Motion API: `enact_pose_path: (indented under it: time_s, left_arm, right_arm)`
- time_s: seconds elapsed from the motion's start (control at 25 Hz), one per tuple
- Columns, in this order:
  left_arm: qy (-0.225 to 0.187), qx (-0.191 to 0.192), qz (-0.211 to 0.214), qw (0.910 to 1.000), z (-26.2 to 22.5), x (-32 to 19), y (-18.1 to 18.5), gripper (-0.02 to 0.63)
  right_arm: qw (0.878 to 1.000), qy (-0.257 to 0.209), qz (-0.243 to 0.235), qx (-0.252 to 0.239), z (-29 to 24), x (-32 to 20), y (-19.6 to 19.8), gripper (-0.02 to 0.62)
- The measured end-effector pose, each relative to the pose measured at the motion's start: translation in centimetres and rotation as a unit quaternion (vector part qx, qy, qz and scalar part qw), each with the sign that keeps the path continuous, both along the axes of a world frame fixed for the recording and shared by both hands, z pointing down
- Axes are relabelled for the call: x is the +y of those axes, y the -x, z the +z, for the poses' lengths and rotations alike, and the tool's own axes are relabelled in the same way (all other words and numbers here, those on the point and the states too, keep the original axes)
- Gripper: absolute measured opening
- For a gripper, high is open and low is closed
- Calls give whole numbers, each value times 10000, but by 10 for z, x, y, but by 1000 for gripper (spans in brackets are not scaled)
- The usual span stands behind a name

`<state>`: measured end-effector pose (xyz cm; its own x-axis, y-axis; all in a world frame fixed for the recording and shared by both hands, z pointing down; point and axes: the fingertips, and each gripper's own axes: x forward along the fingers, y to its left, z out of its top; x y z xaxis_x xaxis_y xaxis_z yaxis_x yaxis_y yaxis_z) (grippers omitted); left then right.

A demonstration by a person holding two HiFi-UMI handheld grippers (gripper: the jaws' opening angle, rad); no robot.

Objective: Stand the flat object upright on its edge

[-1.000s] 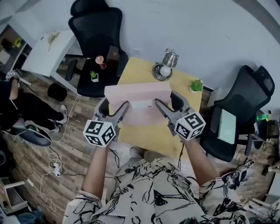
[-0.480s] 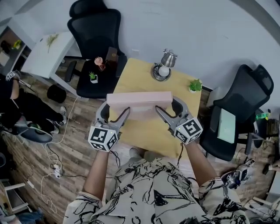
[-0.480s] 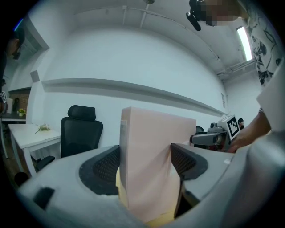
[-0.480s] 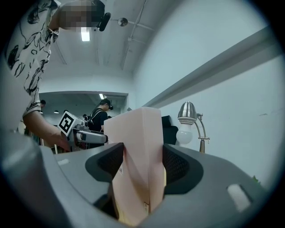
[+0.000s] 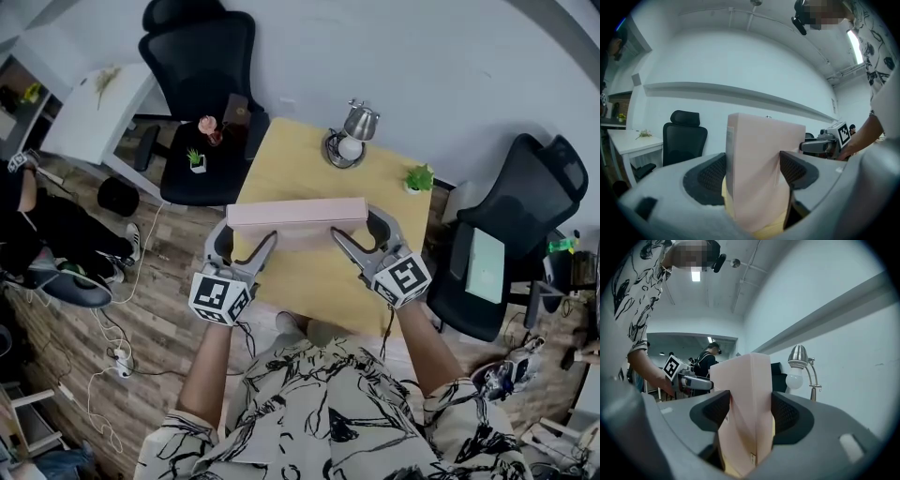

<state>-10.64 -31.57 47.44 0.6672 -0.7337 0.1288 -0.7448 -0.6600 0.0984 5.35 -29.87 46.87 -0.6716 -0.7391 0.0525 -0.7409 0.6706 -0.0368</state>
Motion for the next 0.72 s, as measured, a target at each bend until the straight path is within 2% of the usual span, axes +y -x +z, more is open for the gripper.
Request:
enact_pose_path:
  time_s: [0.72]
  left_arm:
    - [-21, 7, 101, 9999, 11, 1, -1, 359]
  right_arm:
    - [9999, 110, -104, -69, 16, -1, -1, 285]
